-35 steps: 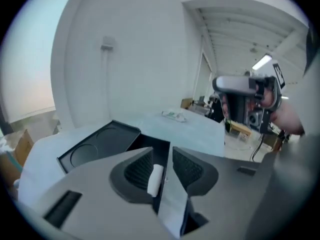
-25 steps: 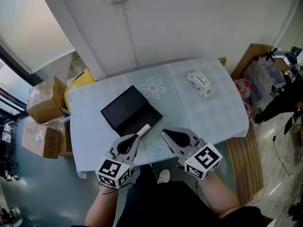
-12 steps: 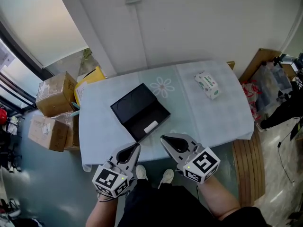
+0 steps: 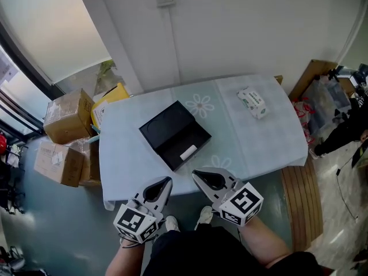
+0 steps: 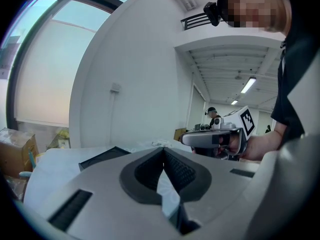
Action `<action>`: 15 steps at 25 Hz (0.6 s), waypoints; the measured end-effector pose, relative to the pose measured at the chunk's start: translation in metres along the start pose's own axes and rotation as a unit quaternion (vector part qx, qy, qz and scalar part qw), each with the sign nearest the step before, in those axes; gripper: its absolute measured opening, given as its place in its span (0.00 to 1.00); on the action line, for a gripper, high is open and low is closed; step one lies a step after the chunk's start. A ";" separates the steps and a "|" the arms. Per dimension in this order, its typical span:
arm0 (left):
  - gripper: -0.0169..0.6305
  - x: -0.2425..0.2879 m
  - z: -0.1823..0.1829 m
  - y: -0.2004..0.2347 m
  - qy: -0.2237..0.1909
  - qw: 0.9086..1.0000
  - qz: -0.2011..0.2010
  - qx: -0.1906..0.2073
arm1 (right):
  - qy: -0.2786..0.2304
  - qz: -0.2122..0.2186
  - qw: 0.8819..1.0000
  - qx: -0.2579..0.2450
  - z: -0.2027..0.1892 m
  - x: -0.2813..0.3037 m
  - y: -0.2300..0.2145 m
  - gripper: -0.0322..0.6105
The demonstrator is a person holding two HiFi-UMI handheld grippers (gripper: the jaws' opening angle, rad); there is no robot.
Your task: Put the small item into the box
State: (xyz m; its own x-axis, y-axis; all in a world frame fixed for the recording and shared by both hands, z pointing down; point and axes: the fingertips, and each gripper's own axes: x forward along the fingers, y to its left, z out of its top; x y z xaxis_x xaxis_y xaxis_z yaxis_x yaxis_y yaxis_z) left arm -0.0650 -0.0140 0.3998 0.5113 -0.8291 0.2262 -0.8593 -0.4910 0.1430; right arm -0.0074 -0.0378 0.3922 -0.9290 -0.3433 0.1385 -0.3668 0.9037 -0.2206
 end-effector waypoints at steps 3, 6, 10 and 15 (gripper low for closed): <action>0.04 -0.009 0.004 0.000 -0.004 1.000 -0.019 0.005 | 0.001 -0.013 1.000 -0.003 0.002 0.003 0.012 0.06; 0.04 -0.018 0.007 0.002 -0.005 0.999 -0.037 0.011 | 0.000 -0.027 1.000 -0.004 0.003 0.009 0.025 0.06; 0.04 -0.031 0.009 0.007 -0.005 0.998 -0.056 0.015 | -0.002 -0.045 0.999 -0.003 0.001 0.016 0.039 0.06; 0.04 -0.043 0.004 0.014 -0.007 0.997 -0.079 0.014 | 0.001 -0.069 0.998 -0.002 -0.004 0.022 0.056 0.06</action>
State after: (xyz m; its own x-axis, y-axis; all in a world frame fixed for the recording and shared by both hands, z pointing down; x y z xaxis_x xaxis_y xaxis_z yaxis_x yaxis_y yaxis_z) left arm -0.0996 0.0136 0.3880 0.6404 -0.7442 0.1895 -0.7680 -0.6228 0.1495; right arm -0.0483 0.0065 0.3870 -0.8697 -0.4637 0.1691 -0.4907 0.8490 -0.1960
